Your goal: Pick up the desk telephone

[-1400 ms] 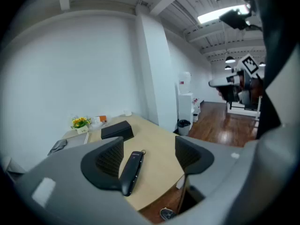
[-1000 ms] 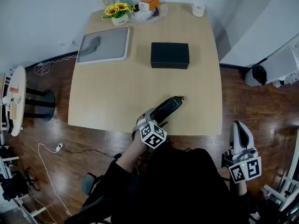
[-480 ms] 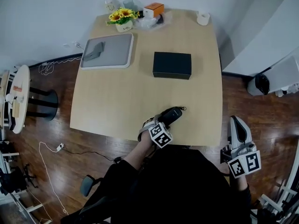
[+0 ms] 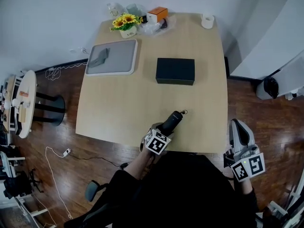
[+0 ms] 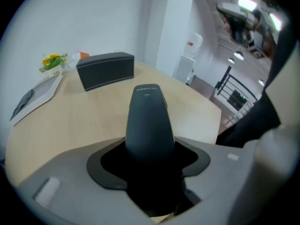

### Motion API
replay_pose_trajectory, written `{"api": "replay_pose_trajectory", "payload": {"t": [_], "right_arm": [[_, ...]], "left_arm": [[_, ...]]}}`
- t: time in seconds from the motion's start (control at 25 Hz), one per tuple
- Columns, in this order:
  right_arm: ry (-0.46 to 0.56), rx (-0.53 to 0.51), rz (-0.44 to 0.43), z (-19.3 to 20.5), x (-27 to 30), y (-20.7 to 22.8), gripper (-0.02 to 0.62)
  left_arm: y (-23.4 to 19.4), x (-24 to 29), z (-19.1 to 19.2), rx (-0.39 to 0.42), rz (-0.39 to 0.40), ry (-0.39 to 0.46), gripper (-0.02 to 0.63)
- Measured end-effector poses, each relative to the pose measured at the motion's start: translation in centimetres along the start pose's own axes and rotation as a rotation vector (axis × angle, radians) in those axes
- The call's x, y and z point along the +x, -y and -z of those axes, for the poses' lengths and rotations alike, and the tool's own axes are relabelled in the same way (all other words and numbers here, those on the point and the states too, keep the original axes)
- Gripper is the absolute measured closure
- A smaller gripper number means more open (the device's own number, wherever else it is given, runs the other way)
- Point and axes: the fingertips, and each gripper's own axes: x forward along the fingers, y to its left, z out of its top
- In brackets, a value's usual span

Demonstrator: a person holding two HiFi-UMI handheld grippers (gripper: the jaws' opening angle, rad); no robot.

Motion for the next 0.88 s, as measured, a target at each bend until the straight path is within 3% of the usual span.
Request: {"api": "replay_pose_trajectory", "payload": {"t": [0.16,0.4,0.72,0.88], "right_arm": [[0.014,0.000,0.008,-0.3,-0.2,0.5,0.595],[0.033,-0.008,-0.009,-1.0,0.0,0.7,0.595],[0.050,-0.014,-0.044,-1.5,0.2,0.0,0.595],[0.056,-0.015,-0.049,-1.7,0.2,0.1,0.595]], "left_arm": [[-0.9,-6.5,-4.8,-0.083,-0.049,0.193,0.342],[-1.2,-17.9,-13.4,-0.041,-0.151,0.475,0.342],[0.7,-25.0,-17.4,0.021,-0.211,0.620,0.342],[0.6,-25.3,-17.7,0.027,-0.227,0.636,0.344]]}}
